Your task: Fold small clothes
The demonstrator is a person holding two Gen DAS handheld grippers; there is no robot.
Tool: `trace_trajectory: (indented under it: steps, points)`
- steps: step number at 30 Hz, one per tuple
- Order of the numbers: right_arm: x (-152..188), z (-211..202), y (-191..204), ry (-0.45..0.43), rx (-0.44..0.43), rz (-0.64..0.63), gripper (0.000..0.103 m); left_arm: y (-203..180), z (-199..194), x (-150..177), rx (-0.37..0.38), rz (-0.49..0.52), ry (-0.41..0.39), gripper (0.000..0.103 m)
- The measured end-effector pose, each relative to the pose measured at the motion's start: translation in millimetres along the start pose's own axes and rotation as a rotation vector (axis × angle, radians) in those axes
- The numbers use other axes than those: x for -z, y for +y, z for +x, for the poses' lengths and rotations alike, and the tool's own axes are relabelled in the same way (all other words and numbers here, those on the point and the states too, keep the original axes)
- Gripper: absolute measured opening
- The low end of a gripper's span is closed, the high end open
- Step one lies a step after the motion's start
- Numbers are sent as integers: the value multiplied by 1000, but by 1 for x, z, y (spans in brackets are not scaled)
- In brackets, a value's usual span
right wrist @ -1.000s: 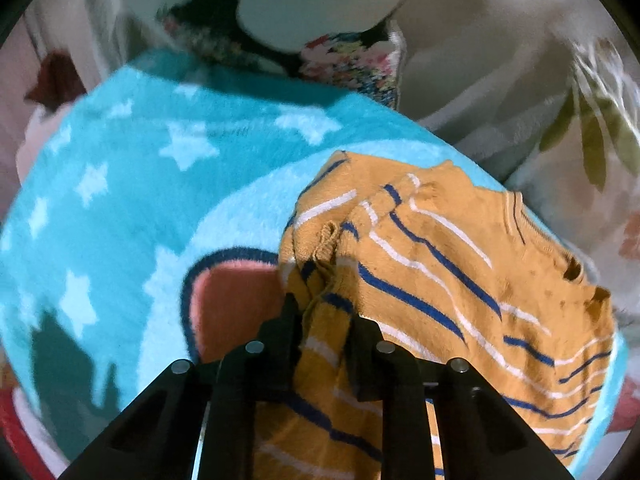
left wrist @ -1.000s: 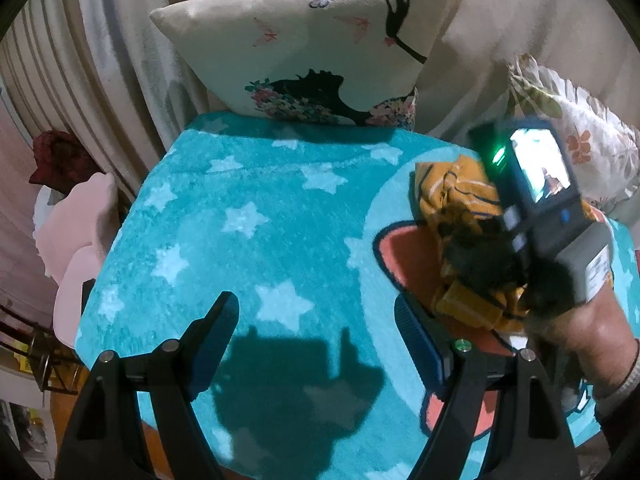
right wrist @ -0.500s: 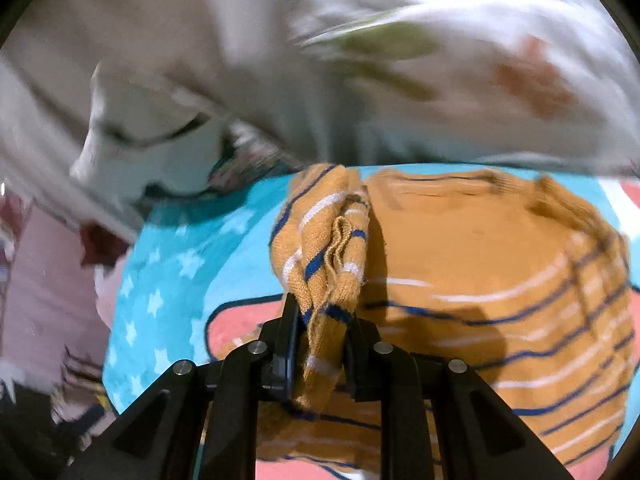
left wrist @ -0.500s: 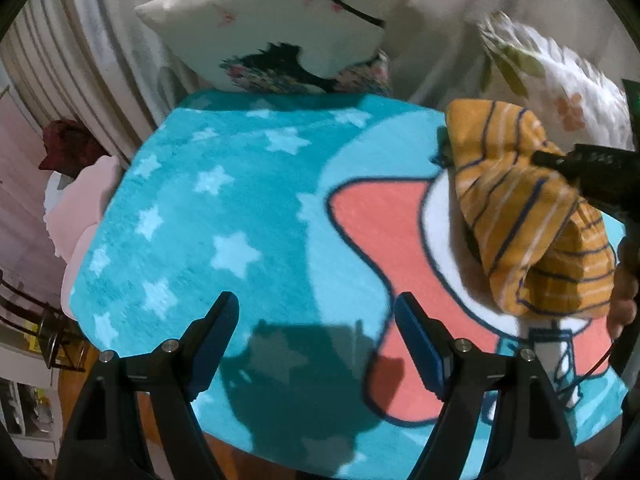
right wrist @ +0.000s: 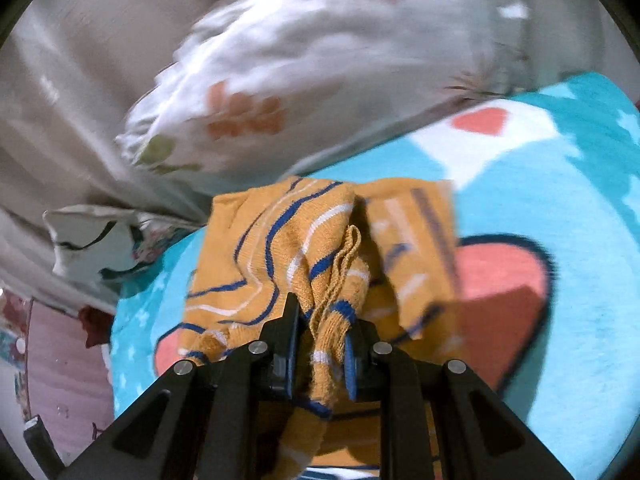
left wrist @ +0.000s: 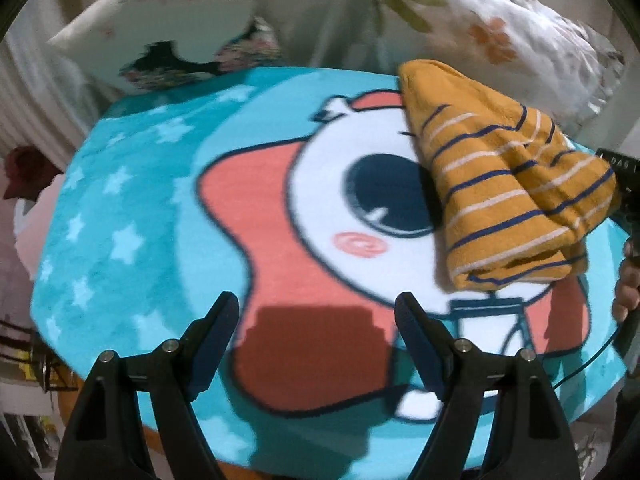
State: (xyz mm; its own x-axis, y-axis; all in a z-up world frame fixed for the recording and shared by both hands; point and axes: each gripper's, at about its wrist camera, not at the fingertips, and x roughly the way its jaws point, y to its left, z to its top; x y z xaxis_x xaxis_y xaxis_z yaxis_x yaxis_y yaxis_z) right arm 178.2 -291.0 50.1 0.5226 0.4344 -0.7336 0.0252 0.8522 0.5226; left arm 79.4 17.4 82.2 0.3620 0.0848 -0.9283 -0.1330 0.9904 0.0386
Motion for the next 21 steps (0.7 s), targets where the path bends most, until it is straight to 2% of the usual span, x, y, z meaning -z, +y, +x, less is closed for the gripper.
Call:
trace_trajectory:
  steps: [3,7,11,15,16,18,19,21]
  points:
    - [-1,3,-24,3,31,14,19,-22,9,-9,64,5,4,79]
    - [-5,4,-44,58,5,19,27,-41,20,-22,113,16,19,79]
    - [-12,-44,-31,-35,18,-30,29,-49,17,-29,125,2,-10,79]
    - [-10,-59,-10,-11,-40,-91,50,-55,17,-34,124,1,-27,79]
    - [-7,-53,-5,16,-54,-95,56,-57,17,-36,122,2,-28,79]
    - [0,-31,0,100,-49,-101,61,-60,16,-39,122,3,-37,79]
    - [6,-17,2,146,-36,-107,55,-63,15,-41,119,8,-44,79]
    - [18,1,-5,204,-63,-98,22,-66,13,-44,120,14,-52,79]
